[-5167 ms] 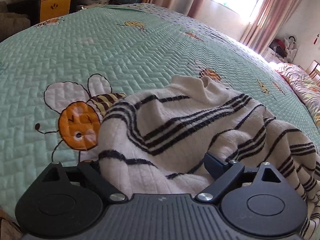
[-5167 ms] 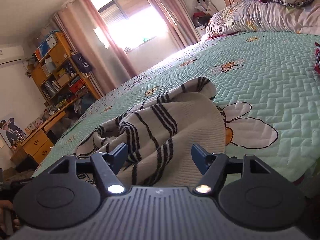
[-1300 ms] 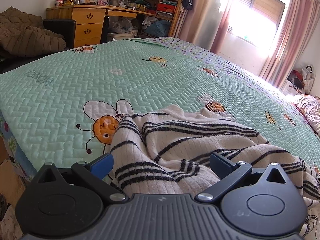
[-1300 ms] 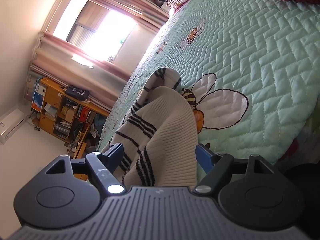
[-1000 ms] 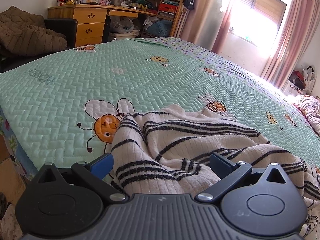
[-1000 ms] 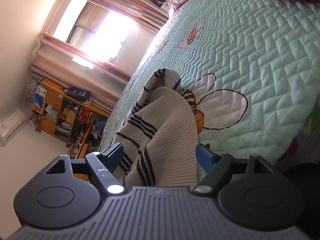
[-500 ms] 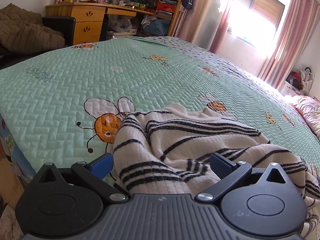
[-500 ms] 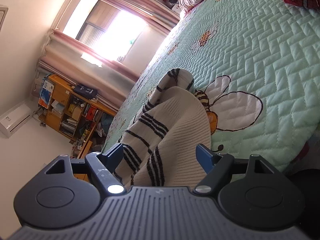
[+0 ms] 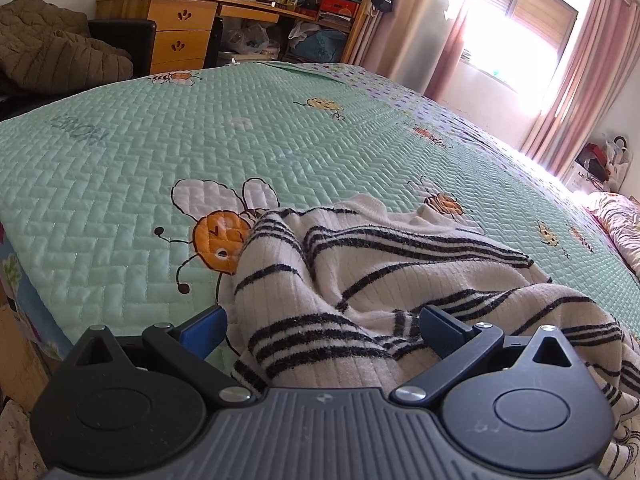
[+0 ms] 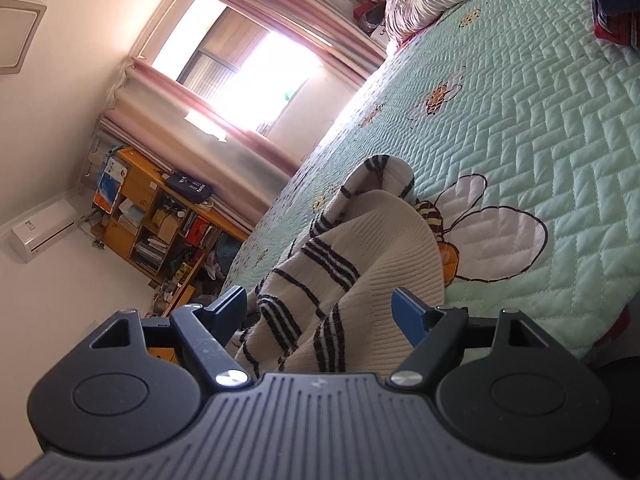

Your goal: Fold clothes

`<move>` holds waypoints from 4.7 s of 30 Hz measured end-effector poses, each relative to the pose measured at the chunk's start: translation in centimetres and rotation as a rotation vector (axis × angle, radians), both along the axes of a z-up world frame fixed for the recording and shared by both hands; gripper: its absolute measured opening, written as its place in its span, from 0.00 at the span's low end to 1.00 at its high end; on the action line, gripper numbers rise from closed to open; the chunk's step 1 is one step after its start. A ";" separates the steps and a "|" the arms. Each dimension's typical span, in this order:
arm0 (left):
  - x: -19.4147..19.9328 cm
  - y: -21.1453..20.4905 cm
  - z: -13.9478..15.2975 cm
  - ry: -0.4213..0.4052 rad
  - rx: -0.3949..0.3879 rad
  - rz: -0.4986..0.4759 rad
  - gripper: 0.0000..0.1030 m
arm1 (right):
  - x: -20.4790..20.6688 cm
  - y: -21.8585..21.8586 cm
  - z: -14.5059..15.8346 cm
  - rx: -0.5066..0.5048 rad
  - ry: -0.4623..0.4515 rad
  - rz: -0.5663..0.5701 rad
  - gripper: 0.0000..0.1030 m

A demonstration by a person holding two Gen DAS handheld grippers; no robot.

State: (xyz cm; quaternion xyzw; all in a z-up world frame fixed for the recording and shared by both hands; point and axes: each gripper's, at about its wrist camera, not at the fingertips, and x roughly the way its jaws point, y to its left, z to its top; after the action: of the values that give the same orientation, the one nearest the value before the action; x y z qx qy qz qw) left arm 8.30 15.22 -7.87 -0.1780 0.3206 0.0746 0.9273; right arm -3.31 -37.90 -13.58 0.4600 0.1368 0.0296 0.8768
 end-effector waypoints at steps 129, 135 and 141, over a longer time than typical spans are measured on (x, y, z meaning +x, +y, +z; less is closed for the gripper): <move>11.1 -14.7 33.0 -0.679 0.374 -0.533 0.13 | 15.5 6.1 37.4 -0.951 -0.518 -0.039 0.13; 26.6 -17.5 26.0 -0.391 0.510 -0.538 0.24 | 24.8 3.4 33.3 -0.893 -0.345 -0.058 0.03; 36.3 -13.6 13.5 -0.027 0.717 -0.465 0.37 | 26.7 2.7 22.1 -0.852 -0.173 0.052 0.06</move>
State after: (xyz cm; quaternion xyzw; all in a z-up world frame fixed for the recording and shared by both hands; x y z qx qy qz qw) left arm 44.60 1.58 5.68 0.2318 0.2939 -0.0319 0.9268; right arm 23.36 -35.19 8.52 0.0492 0.0744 0.0312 0.9955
